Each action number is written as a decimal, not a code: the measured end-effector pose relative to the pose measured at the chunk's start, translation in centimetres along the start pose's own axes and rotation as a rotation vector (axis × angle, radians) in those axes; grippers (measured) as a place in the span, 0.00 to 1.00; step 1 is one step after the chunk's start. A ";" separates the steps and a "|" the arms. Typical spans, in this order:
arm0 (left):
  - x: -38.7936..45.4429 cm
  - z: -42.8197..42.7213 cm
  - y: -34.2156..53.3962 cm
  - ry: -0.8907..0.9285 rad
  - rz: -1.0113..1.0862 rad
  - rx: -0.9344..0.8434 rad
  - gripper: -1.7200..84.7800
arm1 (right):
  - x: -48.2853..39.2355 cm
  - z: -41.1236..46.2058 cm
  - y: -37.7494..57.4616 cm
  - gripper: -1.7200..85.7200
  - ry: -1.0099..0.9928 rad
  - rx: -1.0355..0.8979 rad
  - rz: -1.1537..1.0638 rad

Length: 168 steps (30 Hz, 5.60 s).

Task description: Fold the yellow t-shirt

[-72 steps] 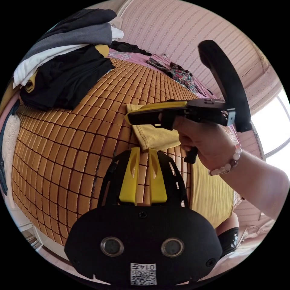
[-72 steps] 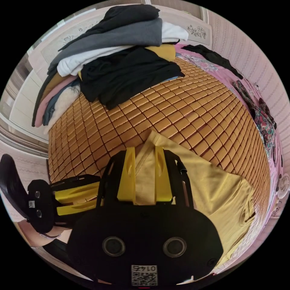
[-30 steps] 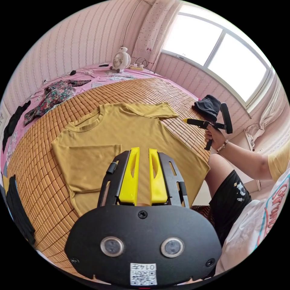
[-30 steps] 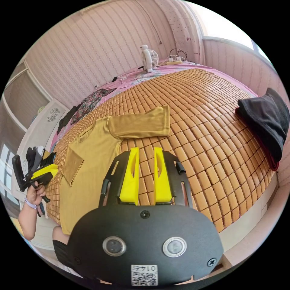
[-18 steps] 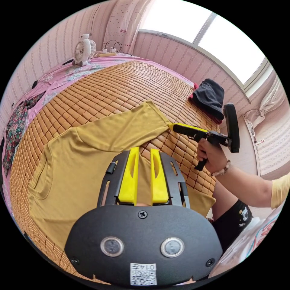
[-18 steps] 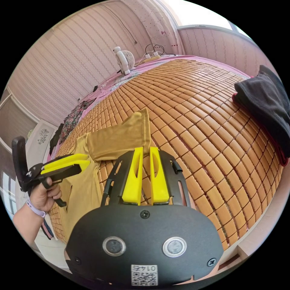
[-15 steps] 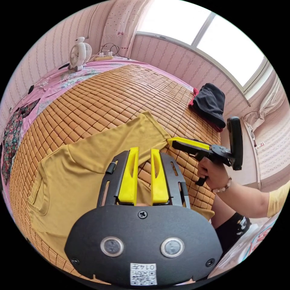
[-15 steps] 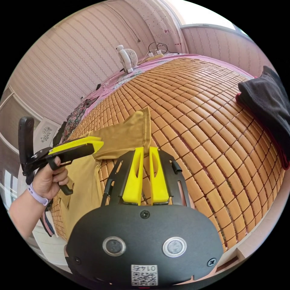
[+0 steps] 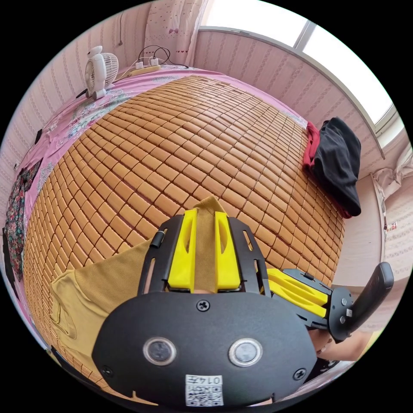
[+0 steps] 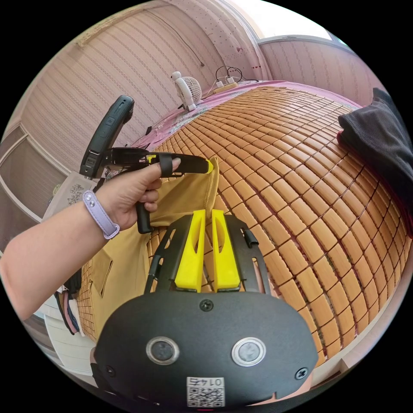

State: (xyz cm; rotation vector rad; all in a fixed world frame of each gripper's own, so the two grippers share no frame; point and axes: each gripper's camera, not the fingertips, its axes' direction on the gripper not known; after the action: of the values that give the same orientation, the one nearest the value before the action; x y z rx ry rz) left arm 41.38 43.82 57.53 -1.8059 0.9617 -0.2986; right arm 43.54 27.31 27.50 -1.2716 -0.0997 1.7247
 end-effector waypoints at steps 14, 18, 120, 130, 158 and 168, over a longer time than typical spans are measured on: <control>-8.2 -20.9 12.6 -0.015 -0.047 0.403 0.03 | -15.1 -11.8 6.7 0.08 -0.383 0.133 -0.472; -12.1 -26.2 24.4 -0.035 -0.179 0.393 0.08 | -21.1 -10.1 11.4 0.09 -0.487 -0.079 -0.704; -8.5 -44.0 56.7 0.064 -0.732 0.103 0.02 | -14.7 8.3 21.0 0.05 -0.132 -0.672 -0.434; -3.8 -41.1 60.7 -0.126 -0.653 -0.058 0.01 | -11.1 10.6 23.6 0.04 0.125 -0.723 -0.527; 11.7 -25.1 55.3 -0.105 -0.086 0.219 0.01 | -37.2 27.0 21.7 0.02 -0.006 -0.760 -1.137; 13.7 -24.8 58.4 -0.098 -0.065 0.306 0.07 | -15.8 6.7 22.2 0.09 -0.017 -0.511 -0.617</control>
State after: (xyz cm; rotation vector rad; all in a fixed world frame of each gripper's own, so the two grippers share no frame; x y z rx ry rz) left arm 7.90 8.05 14.89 -1.5578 0.7449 -0.3732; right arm 24.31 6.97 29.27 -1.3899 -0.8948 1.1999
